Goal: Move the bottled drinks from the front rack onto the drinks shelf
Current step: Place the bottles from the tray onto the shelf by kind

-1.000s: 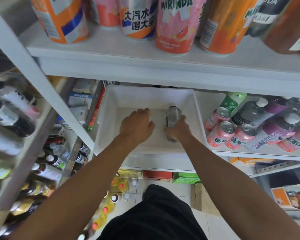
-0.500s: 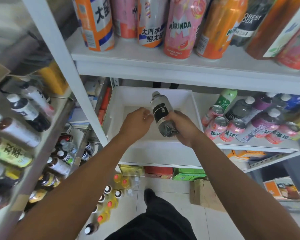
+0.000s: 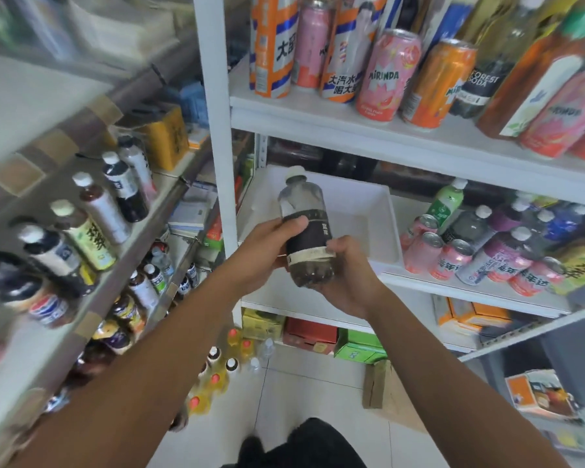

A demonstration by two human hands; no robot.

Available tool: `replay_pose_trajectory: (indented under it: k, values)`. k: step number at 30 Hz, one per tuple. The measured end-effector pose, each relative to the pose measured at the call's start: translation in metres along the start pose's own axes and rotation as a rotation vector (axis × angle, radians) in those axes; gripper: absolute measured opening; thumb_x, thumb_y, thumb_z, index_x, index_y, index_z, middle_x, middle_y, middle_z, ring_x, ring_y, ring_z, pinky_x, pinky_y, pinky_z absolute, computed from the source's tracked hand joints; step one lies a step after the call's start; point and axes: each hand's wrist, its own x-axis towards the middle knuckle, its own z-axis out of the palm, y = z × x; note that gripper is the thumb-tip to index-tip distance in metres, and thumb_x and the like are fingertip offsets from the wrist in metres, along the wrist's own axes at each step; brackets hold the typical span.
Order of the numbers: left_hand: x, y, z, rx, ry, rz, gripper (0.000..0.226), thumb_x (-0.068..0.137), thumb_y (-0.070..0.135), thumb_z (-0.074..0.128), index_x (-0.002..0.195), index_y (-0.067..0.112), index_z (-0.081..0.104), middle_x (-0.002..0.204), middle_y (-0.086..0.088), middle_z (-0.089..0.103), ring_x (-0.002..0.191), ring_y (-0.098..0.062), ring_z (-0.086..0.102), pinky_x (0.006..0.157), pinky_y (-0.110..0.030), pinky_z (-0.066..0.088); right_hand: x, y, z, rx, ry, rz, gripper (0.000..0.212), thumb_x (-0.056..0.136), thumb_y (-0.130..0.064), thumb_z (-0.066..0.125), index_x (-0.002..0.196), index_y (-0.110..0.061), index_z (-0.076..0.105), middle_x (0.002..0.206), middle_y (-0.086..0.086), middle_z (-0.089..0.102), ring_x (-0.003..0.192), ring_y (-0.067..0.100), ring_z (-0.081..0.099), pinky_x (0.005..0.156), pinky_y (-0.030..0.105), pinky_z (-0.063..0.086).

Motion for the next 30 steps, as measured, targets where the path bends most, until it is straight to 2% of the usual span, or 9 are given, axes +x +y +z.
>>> replay_pose_trajectory:
  k: [5, 8, 11, 14, 16, 18, 20, 24, 30]
  values:
    - [-0.054, 0.018, 0.000, -0.019, 0.141, 0.182, 0.021, 0.087, 0.028, 0.070, 0.106, 0.019, 0.070, 0.102, -0.003, 0.075, 0.096, -0.020, 0.072, 0.078, -0.035, 0.057, -0.019, -0.007, 0.038, -0.215, -0.016, -0.035, 0.077, 0.070, -0.044, 0.056, 0.136, -0.006, 0.046, 0.108, 0.012, 0.067, 0.086, 0.024, 0.064, 0.069, 0.034, 0.052]
    - [-0.092, 0.029, 0.002, 0.000, 0.244, 0.245, 0.019, 0.084, 0.027, 0.073, 0.101, 0.018, 0.071, 0.097, -0.005, 0.076, 0.090, -0.022, 0.073, 0.075, -0.038, 0.057, -0.036, -0.011, 0.064, -0.301, -0.084, -0.109, 0.052, 0.077, -0.034, 0.048, 0.126, -0.019, 0.052, 0.099, 0.001, 0.072, 0.079, 0.016, 0.069, 0.059, 0.027, 0.053]
    - [-0.137, 0.036, 0.006, 0.049, 0.325, 0.344, 0.029, 0.078, 0.027, 0.077, 0.103, 0.014, 0.072, 0.100, -0.007, 0.076, 0.092, -0.023, 0.072, 0.083, -0.037, 0.058, -0.059, -0.009, 0.088, -0.427, -0.153, -0.179, 0.039, 0.084, -0.034, 0.049, 0.123, -0.030, 0.052, 0.113, -0.002, 0.069, 0.098, 0.017, 0.069, 0.077, 0.036, 0.055]
    - [-0.188, 0.037, 0.012, 0.104, 0.452, 0.392, 0.025, 0.082, 0.017, 0.077, 0.105, 0.011, 0.069, 0.094, -0.001, 0.077, 0.087, -0.017, 0.073, 0.076, -0.027, 0.057, -0.086, 0.001, 0.110, -0.556, -0.200, -0.229, 0.052, 0.081, -0.045, 0.063, 0.128, -0.030, 0.048, 0.123, -0.006, 0.063, 0.113, 0.011, 0.062, 0.097, 0.042, 0.050]
    - [-0.223, 0.035, 0.014, 0.146, 0.539, 0.404, 0.027, 0.083, 0.017, 0.077, 0.108, 0.008, 0.068, 0.095, 0.000, 0.076, 0.087, -0.017, 0.072, 0.076, -0.027, 0.055, -0.103, 0.009, 0.128, -0.589, -0.238, -0.260, 0.060, 0.078, -0.046, 0.067, 0.130, -0.025, 0.044, 0.123, -0.005, 0.061, 0.113, 0.007, 0.061, 0.100, 0.040, 0.048]
    - [-0.261, 0.034, 0.016, 0.164, 0.638, 0.413, 0.051, 0.076, 0.030, 0.083, 0.117, 0.005, 0.065, 0.103, -0.006, 0.075, 0.096, -0.023, 0.072, 0.086, -0.038, 0.056, -0.120, 0.016, 0.150, -0.638, -0.272, -0.285, 0.062, 0.077, -0.050, 0.071, 0.127, -0.027, 0.044, 0.122, -0.010, 0.060, 0.112, 0.002, 0.060, 0.099, 0.036, 0.048]
    - [-0.299, 0.035, 0.019, 0.190, 0.747, 0.426, 0.061, 0.073, 0.037, 0.084, 0.121, 0.005, 0.063, 0.104, -0.005, 0.075, 0.096, -0.021, 0.071, 0.088, -0.038, 0.056, -0.136, 0.024, 0.173, -0.685, -0.328, -0.310, 0.055, 0.082, -0.045, 0.074, 0.126, -0.029, 0.044, 0.119, -0.016, 0.058, 0.106, -0.006, 0.058, 0.092, 0.026, 0.048]
    - [-0.370, 0.034, 0.021, 0.237, 0.880, 0.481, 0.012, 0.088, 0.011, 0.071, 0.098, 0.012, 0.067, 0.079, 0.009, 0.074, 0.072, -0.005, 0.069, 0.065, -0.017, 0.052, -0.167, 0.038, 0.224, -0.741, -0.439, -0.346, 0.055, 0.082, -0.042, 0.076, 0.125, -0.028, 0.044, 0.118, -0.014, 0.061, 0.107, -0.001, 0.060, 0.093, 0.030, 0.049]
    - [-0.470, 0.034, 0.010, 0.260, 1.024, 0.563, 0.010, 0.088, 0.009, 0.070, 0.097, 0.014, 0.068, 0.081, 0.008, 0.075, 0.079, -0.008, 0.070, 0.071, -0.021, 0.053, -0.208, 0.064, 0.306, -0.731, -0.580, -0.378, 0.062, 0.072, -0.047, 0.079, 0.123, -0.030, 0.047, 0.115, -0.014, 0.065, 0.106, 0.000, 0.063, 0.097, 0.036, 0.051]
